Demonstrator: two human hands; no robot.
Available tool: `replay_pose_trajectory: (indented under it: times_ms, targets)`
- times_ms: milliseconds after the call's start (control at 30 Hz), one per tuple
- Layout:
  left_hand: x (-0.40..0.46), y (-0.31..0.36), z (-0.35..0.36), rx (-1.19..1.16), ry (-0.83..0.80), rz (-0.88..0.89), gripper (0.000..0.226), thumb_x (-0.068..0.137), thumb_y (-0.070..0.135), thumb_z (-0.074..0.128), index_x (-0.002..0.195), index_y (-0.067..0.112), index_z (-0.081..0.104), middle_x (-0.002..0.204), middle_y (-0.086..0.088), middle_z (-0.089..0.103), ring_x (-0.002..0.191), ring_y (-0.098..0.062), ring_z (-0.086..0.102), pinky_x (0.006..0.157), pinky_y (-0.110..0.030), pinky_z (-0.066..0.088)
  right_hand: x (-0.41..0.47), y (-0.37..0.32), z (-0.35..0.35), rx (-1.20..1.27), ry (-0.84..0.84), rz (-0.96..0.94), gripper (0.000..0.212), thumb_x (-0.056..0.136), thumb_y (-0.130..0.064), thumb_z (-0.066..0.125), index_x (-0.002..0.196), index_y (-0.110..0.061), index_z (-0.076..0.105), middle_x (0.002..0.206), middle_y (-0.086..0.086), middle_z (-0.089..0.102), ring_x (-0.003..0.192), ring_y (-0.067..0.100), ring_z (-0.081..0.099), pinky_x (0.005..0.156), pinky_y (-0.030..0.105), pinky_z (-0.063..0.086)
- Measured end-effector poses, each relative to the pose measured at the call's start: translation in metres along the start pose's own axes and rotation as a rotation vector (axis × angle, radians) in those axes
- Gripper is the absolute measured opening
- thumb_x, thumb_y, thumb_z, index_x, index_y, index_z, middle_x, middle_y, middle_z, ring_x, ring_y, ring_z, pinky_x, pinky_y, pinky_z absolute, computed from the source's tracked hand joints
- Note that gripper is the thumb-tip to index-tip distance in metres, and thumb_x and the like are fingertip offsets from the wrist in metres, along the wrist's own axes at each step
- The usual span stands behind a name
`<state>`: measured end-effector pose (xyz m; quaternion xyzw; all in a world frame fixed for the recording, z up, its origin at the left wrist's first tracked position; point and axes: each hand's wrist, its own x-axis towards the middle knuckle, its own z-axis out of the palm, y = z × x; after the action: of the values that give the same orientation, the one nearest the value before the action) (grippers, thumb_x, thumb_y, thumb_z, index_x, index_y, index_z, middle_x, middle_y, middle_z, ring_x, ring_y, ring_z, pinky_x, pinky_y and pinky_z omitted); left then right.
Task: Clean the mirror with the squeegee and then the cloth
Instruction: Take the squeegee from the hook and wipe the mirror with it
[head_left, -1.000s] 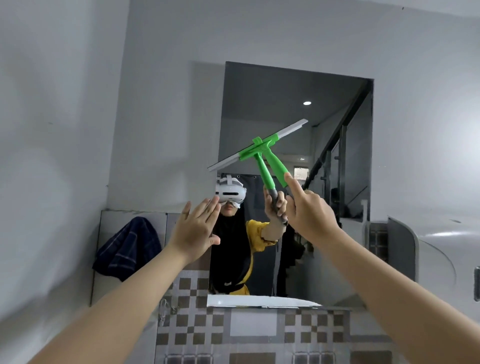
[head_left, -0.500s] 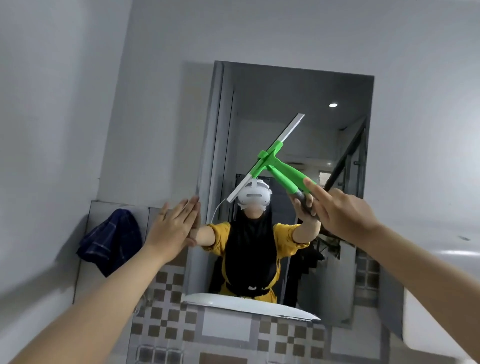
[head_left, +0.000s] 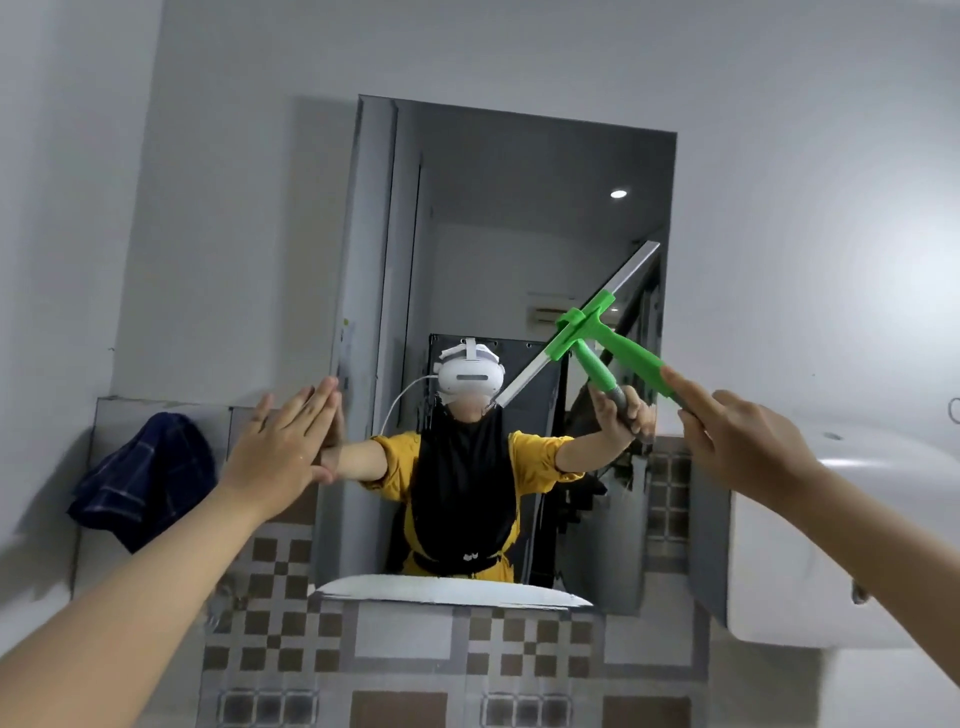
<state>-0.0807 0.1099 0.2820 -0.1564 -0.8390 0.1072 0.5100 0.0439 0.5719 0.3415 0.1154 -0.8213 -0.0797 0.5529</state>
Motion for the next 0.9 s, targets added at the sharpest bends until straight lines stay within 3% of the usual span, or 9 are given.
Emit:
replay_pose_trajectory:
  times_ms: [200,333,400,467,600,667,767,800,900]
  targets:
    - [0.000,-0.002,-0.002,-0.050,-0.021,0.012,0.119,0.043,0.036,0.090,0.137,-0.001,0.028,0.147,-0.015,0.031,0.128,-0.036,0.041,0.110,-0.034,-0.015,-0.027,-0.011,-0.009,0.041,-0.009,0.158,0.059,0.087,-0.008,0.060,0.134,-0.028,0.029,0.063,0.020,0.058,0.047,0.039,0.056,0.044,0.029,0.034]
    - [0.000,-0.003,-0.005,-0.081,-0.047,0.017,0.114,0.047,0.038,0.087,0.137,-0.003,0.031,0.147,-0.017,0.030,0.129,-0.036,0.039,0.110,-0.034,-0.019,-0.037,-0.046,0.002,0.173,0.018,0.232,0.056,0.087,-0.002,0.054,0.139,-0.013,0.034,0.071,0.023,0.064,0.050,0.036,0.058,0.042,0.035,0.044]
    - [0.001,-0.004,-0.004,-0.089,-0.019,0.021,0.101,0.059,0.044,0.078,0.135,-0.006,0.036,0.145,-0.020,0.034,0.129,-0.037,0.038,0.110,-0.032,-0.018,-0.040,-0.066,0.006,0.219,0.017,0.348,0.056,0.088,-0.004,0.052,0.141,-0.011,0.035,0.077,0.021,0.065,0.054,0.035,0.058,0.045,0.041,0.049]
    - [0.001,-0.007,-0.002,-0.115,-0.016,0.028,0.091,0.068,0.052,0.058,0.135,-0.005,0.037,0.145,-0.021,0.036,0.131,-0.034,0.035,0.110,-0.030,-0.018,-0.039,-0.086,0.007,0.244,0.023,0.448,0.054,0.089,-0.005,0.050,0.141,-0.011,0.036,0.076,0.019,0.064,0.055,0.030,0.051,0.048,0.035,0.044]
    - [0.001,-0.015,0.008,-0.051,-0.079,0.074,0.113,0.053,0.045,0.083,0.141,0.001,0.027,0.152,-0.013,0.021,0.137,-0.028,0.024,0.110,-0.037,-0.019,-0.033,-0.119,0.003,0.329,0.009,0.580,0.048,0.092,-0.006,0.045,0.138,-0.014,0.035,0.082,0.004,0.057,0.060,0.025,0.049,0.054,0.027,0.036]
    - [0.000,-0.015,0.008,-0.066,-0.074,0.083,0.115,0.051,0.044,0.083,0.141,0.002,0.025,0.152,-0.013,0.019,0.136,-0.027,0.022,0.111,-0.042,-0.014,-0.030,-0.132,0.002,0.362,0.010,0.635,0.048,0.092,-0.007,0.044,0.138,-0.015,0.035,0.088,0.003,0.058,0.064,0.026,0.053,0.057,0.029,0.038]
    - [0.000,-0.015,0.007,-0.081,-0.035,0.096,0.110,0.051,0.044,0.083,0.138,-0.001,0.032,0.149,-0.014,0.026,0.134,-0.030,0.032,0.107,-0.055,0.016,-0.028,-0.150,0.005,0.408,0.010,0.699,0.047,0.093,-0.007,0.043,0.139,-0.013,0.034,0.082,0.005,0.059,0.060,0.020,0.054,0.054,0.026,0.039]
    - [-0.001,-0.015,0.008,-0.084,-0.028,0.100,0.110,0.052,0.044,0.083,0.138,-0.001,0.032,0.149,-0.014,0.027,0.133,-0.030,0.034,0.108,-0.055,0.016,-0.028,-0.155,0.006,0.417,0.010,0.715,0.048,0.094,-0.008,0.043,0.140,-0.014,0.033,0.079,0.006,0.060,0.058,0.019,0.054,0.051,0.026,0.038]
    - [-0.001,-0.019,0.011,-0.095,-0.039,0.092,0.111,0.051,0.042,0.084,0.138,-0.001,0.031,0.149,-0.014,0.027,0.133,-0.031,0.034,0.111,-0.040,-0.014,-0.029,-0.171,0.011,0.453,0.006,0.758,0.051,0.095,-0.009,0.043,0.143,-0.015,0.029,0.074,0.006,0.059,0.055,0.015,0.054,0.047,0.025,0.036]
